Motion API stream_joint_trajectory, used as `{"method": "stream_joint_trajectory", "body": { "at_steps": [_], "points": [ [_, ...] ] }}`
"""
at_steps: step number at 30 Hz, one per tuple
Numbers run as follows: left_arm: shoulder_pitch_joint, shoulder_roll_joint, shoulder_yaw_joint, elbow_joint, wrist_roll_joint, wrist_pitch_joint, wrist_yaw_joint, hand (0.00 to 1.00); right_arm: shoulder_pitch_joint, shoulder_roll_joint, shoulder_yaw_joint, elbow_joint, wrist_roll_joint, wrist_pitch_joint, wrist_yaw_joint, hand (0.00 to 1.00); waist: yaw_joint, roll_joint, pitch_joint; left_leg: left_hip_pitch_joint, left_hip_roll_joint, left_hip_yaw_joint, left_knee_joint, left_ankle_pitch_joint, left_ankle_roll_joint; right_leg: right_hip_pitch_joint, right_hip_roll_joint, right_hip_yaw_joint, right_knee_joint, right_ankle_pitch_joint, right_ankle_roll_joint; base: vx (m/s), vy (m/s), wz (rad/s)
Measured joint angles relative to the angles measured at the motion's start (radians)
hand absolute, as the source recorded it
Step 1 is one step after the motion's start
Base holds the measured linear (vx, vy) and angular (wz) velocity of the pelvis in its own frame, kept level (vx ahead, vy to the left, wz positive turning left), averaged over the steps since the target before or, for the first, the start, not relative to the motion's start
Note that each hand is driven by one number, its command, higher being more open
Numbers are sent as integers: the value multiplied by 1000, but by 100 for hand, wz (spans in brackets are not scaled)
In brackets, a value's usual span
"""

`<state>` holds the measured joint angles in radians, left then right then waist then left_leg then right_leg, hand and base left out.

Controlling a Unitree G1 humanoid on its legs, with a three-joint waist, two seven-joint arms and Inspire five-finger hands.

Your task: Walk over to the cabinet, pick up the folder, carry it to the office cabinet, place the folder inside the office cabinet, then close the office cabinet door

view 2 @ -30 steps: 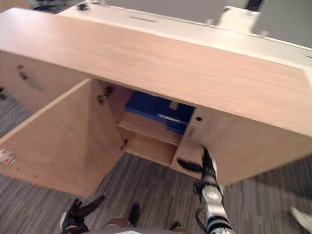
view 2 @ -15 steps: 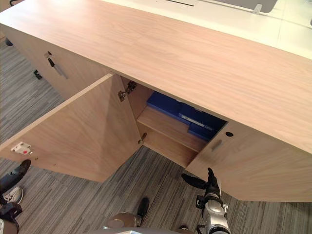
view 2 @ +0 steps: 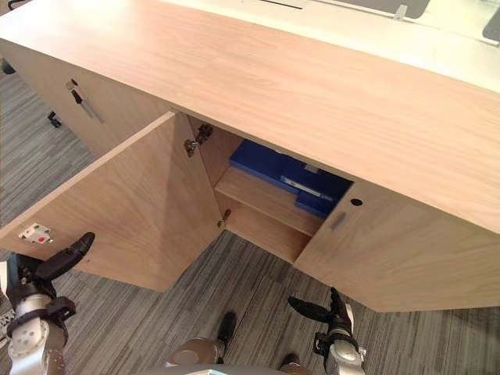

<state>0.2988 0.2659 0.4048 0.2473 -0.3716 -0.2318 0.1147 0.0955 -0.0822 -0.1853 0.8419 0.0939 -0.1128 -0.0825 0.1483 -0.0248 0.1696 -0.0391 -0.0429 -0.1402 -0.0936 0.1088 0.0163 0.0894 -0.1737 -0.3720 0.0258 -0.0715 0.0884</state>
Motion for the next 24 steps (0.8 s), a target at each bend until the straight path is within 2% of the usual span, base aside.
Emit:
{"method": "stream_joint_trajectory", "body": {
  "at_steps": [8,11,14,16,19,22,24],
  "points": [
    [134,-97,-177,-5,25,11,-8,100,1,22,22,18,-1,0,5,100,-1,-2,-1,5,6,35,0,-2,-10,-17,0,38,3,5,8,-57,10,-12],
    [184,-122,-256,4,87,28,-10,100,3,35,25,18,-1,0,10,100,-3,-2,-1,-1,11,70,0,-2,-11,-42,1,76,6,7,7,-56,27,-28],
    [205,-135,-365,28,137,32,-12,100,-2,50,28,18,-1,0,10,100,-10,-2,-1,-16,25,134,0,-3,-12,-96,13,157,20,6,12,-60,19,-48],
    [206,-128,-443,41,177,50,-17,100,-10,57,43,13,-2,-1,10,100,-36,-2,-1,-24,33,177,2,-3,-12,-132,23,215,30,10,13,-65,12,-70],
    [156,-131,-584,66,253,74,-29,100,-13,64,77,4,-8,-2,6,100,-88,-3,-1,-35,46,262,5,-7,-12,-188,40,311,31,20,5,-46,26,-83],
    [0,-118,-664,83,318,95,-30,100,-11,64,117,3,-11,-1,1,100,-136,-5,-3,-36,60,351,5,-18,-14,-235,54,387,28,44,-24,-33,22,-94],
    [-108,-117,-681,82,355,94,-30,100,-8,63,127,-6,-16,-1,-1,100,-162,-8,-6,-35,62,401,6,-26,-15,-256,55,419,21,78,-30,-3,16,-87]
  ]
}}
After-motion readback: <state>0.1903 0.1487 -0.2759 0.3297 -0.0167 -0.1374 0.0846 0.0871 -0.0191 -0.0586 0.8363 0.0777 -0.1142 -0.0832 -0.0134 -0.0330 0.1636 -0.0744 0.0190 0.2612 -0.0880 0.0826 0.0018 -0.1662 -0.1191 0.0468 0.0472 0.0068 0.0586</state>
